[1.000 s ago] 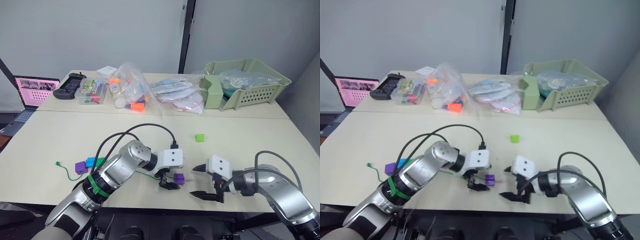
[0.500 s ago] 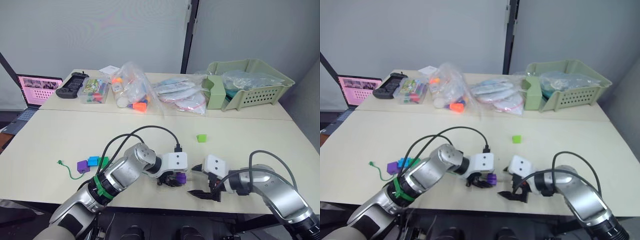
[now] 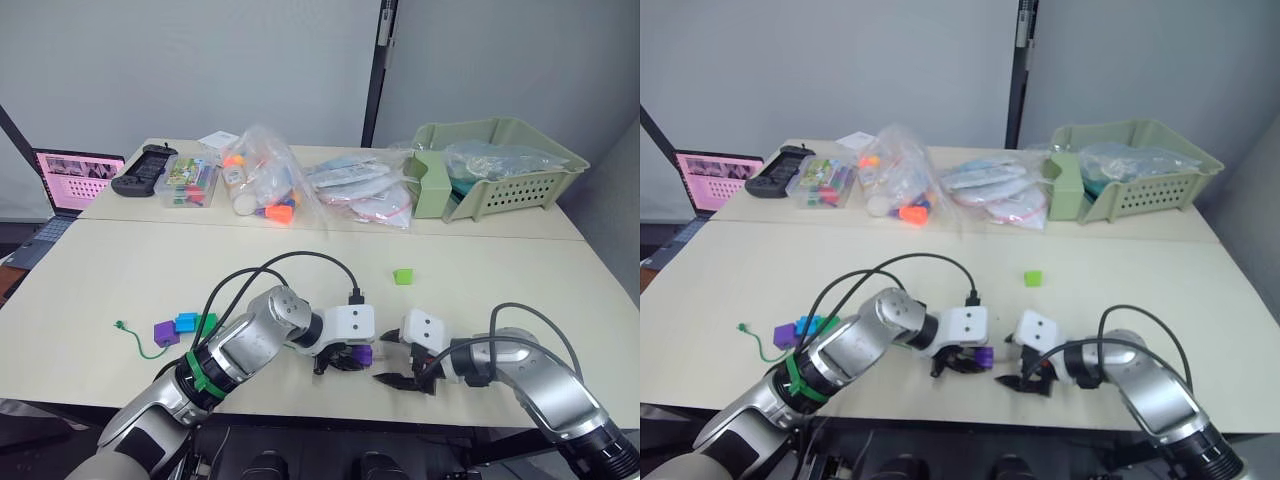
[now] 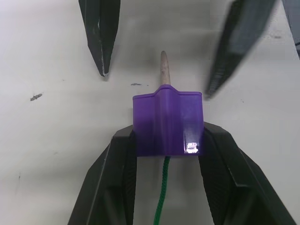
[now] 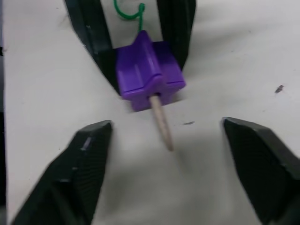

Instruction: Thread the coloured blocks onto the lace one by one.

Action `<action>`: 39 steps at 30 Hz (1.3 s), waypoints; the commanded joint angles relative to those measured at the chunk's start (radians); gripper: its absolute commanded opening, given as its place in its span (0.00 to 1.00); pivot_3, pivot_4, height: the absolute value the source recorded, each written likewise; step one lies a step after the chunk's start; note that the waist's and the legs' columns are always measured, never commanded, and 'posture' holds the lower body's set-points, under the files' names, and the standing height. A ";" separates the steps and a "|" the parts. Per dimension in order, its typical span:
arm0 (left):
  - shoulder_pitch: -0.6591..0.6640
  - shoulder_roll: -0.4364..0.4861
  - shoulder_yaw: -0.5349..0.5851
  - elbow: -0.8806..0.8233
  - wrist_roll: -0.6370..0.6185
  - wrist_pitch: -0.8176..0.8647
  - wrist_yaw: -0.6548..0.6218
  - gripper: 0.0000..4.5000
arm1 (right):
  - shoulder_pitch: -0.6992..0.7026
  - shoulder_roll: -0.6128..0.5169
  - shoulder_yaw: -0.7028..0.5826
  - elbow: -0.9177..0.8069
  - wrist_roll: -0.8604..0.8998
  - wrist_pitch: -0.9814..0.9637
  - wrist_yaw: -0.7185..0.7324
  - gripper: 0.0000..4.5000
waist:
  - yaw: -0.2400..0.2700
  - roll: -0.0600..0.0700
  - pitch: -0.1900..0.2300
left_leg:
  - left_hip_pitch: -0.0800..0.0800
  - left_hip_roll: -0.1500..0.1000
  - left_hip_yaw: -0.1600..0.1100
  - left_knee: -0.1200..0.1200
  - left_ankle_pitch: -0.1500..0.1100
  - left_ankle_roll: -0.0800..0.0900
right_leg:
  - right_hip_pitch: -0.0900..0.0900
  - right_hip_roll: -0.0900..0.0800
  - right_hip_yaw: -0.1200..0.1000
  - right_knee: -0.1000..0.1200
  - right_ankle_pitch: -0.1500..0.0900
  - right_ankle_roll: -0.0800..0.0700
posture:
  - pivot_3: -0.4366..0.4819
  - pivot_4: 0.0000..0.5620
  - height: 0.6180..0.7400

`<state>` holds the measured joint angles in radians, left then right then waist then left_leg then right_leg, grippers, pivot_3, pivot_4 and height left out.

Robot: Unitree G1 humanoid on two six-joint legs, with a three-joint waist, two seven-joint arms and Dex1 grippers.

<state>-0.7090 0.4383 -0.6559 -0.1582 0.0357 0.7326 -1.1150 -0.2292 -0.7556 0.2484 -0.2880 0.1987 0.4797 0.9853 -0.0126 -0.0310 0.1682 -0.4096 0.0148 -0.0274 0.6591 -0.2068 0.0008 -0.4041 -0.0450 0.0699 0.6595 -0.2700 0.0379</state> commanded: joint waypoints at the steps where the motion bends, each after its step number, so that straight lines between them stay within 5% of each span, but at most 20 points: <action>1: -0.025 -0.001 0.001 -0.016 -0.004 -0.020 -0.007 0.30 | -0.012 0.003 0.000 0.027 -0.016 -0.048 0.011 0.52 | -0.001 0.000 0.000 | 0.000 0.000 0.000 0.000 0.000 0.000 | 0.000 0.000 0.000 0.000 0.000 0.000 | 0.48 0.27 1.00; 8: -0.013 0.021 0.013 -0.012 -0.005 -0.040 -0.013 0.30 | -0.010 -0.007 0.001 0.057 -0.022 -0.102 0.033 0.00 | -0.001 0.000 0.000 | 0.001 0.000 0.000 0.000 0.000 0.000 | 0.000 0.000 0.000 0.000 0.000 0.000 | 0.48 0.27 1.00; 18: 0.088 0.222 0.137 0.031 -0.039 -0.246 -0.075 0.30 | -0.034 -0.027 -0.010 0.055 -0.022 -0.129 0.069 0.00 | -0.007 0.000 0.000 | 0.001 0.001 0.000 0.000 0.000 0.000 | 0.000 0.000 0.000 0.001 0.003 -0.005 | 0.48 0.27 1.00; 24: 0.173 0.502 0.268 0.273 -0.009 -0.573 -0.146 0.30 | -0.052 -0.044 -0.015 0.031 -0.016 -0.109 0.087 0.00 | -0.031 0.000 0.000 | 0.004 0.003 0.001 -0.002 0.000 0.000 | 0.000 0.002 0.000 0.002 0.003 -0.006 | 0.48 0.27 1.00; 35: 0.223 0.600 0.346 0.453 -0.016 -0.790 -0.221 0.30 | -0.048 -0.059 -0.016 0.026 -0.022 -0.109 0.093 0.00 | -0.034 0.001 0.000 | 0.007 0.003 0.003 -0.006 0.000 0.000 | 0.000 0.001 0.000 0.003 0.001 -0.007 | 0.48 0.27 1.00; 37: 0.225 0.577 0.383 0.445 -0.059 -0.772 -0.222 0.55 | -0.049 -0.058 -0.015 0.025 -0.022 -0.107 0.092 0.00 | -0.033 0.001 0.000 | 0.008 0.003 0.003 -0.008 0.000 0.000 | 0.000 0.001 0.001 0.003 0.001 -0.007 | 0.48 0.27 1.00; 39: 0.214 0.560 0.410 0.421 -0.100 -0.742 -0.246 0.69 | -0.054 -0.053 -0.012 0.021 -0.020 -0.100 0.089 0.00 | -0.032 0.001 0.000 | 0.007 0.003 0.003 -0.008 0.000 0.000 | -0.001 0.001 0.000 0.003 0.001 -0.007 | 0.48 0.27 1.00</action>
<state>-0.5030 1.0079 -0.2559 0.2682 -0.0385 -0.0387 -1.3235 -0.2688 -0.8081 0.2583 -0.2312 0.1769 0.3751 1.0775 -0.0448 -0.0302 0.1679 -0.4032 0.0178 -0.0246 0.6516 -0.2068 0.0008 -0.4052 -0.0439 0.0702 0.6622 -0.2687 0.0309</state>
